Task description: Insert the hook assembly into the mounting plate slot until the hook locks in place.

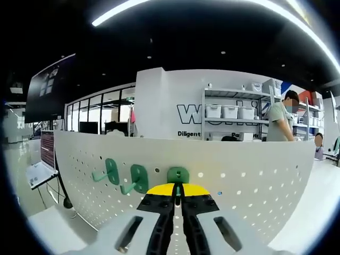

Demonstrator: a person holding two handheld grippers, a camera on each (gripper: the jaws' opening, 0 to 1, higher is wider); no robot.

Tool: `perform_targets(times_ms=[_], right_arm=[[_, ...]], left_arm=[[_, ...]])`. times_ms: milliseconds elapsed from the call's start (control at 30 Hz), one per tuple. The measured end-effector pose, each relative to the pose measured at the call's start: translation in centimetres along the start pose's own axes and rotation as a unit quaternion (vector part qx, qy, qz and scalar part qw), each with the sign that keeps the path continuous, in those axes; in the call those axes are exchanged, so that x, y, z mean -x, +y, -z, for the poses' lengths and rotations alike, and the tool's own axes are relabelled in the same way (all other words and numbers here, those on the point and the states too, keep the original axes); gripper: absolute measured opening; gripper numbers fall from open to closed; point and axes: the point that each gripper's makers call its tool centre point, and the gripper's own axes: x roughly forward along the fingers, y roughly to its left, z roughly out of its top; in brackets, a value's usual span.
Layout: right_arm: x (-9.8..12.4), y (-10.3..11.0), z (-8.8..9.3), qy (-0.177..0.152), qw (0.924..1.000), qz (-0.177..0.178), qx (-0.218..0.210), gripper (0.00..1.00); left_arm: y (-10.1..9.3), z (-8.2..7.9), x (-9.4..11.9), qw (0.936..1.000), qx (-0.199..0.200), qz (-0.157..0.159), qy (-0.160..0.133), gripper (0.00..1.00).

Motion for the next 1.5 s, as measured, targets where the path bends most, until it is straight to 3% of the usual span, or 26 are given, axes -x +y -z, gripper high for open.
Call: perform_targets(times_ms=[567,1267,1500], right_arm=[[-0.27,-0.23,0.11,0.052,0.9984,-0.023,-0.011,0.03],[0.07,0.37,0.44,0.039,0.9992,-0.009,0.004,0.1],[0.11,0.28,0.49,0.034,0.9993,-0.003,0.014,0.08]], left_arm=[[-0.31,0.08,0.12,1.0,0.003,0.004,-0.004,0.5],[-0.25,0.22,0.33,1.0,0.006,0.002,-0.006,0.49],[-0.15,0.3,0.43,1.0,0.006,0.001,-0.006,0.48]])
